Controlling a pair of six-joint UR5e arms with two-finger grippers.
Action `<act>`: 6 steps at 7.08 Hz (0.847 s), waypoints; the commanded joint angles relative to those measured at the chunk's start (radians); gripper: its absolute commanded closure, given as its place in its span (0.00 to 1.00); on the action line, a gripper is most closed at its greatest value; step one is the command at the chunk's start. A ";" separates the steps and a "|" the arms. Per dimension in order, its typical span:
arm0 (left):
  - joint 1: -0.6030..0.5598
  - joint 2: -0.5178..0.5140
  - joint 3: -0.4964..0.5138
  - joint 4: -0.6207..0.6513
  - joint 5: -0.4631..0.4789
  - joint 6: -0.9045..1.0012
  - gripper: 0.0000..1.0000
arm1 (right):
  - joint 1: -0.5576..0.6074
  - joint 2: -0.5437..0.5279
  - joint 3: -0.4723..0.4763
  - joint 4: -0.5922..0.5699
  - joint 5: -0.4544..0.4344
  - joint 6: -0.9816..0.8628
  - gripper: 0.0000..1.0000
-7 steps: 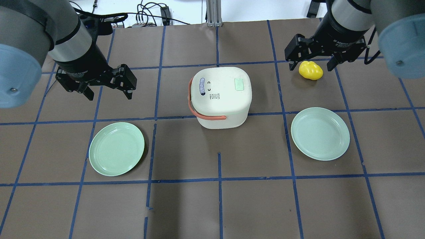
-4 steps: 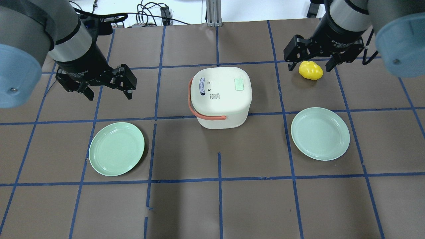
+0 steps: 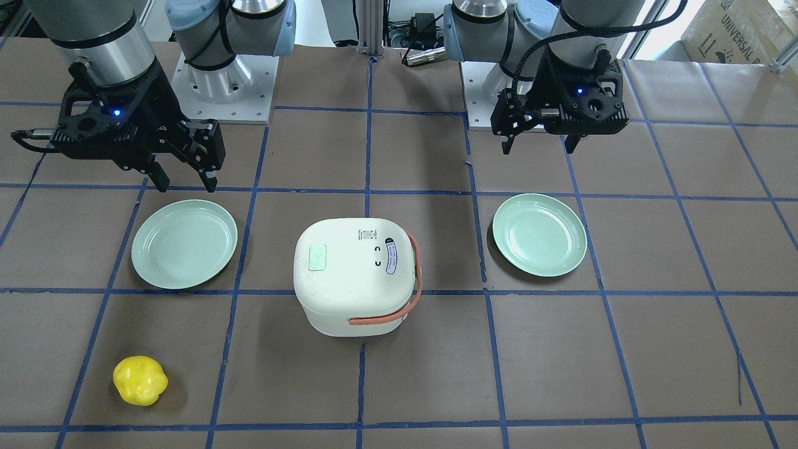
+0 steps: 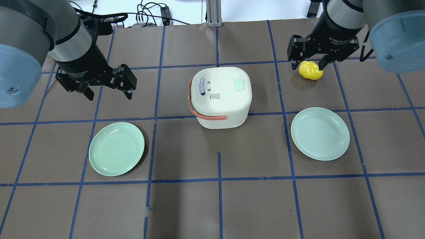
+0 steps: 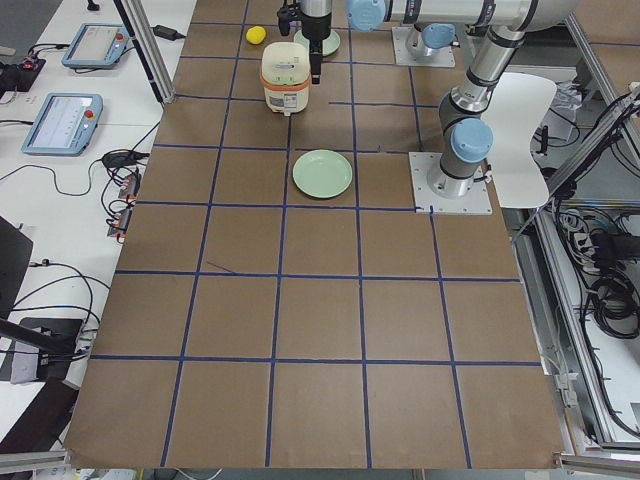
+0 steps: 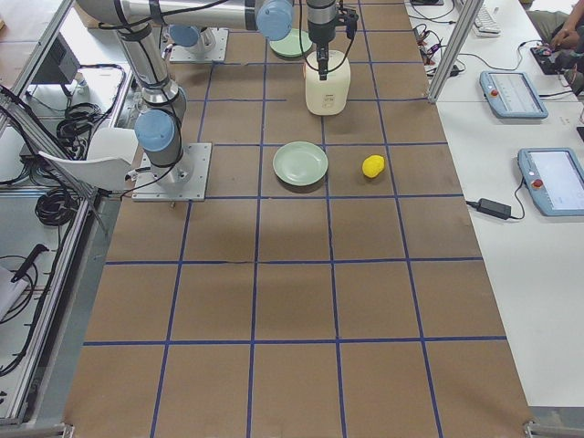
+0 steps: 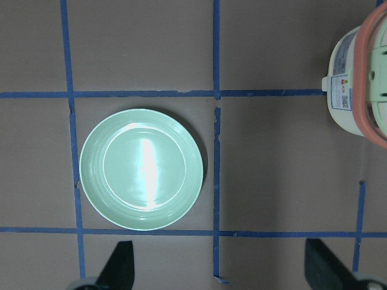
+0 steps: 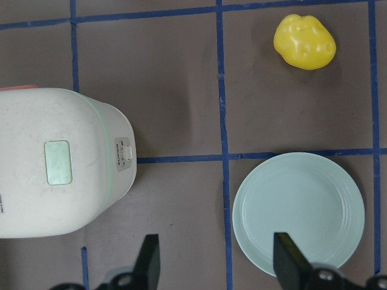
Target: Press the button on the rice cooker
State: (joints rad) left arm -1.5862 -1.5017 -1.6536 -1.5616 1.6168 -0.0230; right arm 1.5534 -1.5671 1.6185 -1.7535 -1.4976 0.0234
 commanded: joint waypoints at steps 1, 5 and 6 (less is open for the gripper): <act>0.000 0.000 0.000 0.000 0.000 0.000 0.00 | 0.004 0.016 -0.002 -0.040 0.010 0.022 0.96; 0.000 0.000 0.000 0.000 0.000 0.000 0.00 | 0.112 0.111 -0.003 -0.156 0.045 0.090 0.95; -0.001 0.000 0.000 0.000 0.000 0.000 0.00 | 0.141 0.133 -0.003 -0.176 0.039 0.114 0.94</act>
State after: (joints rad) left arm -1.5864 -1.5018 -1.6536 -1.5616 1.6168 -0.0230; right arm 1.6561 -1.4617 1.6155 -1.8999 -1.4541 0.1085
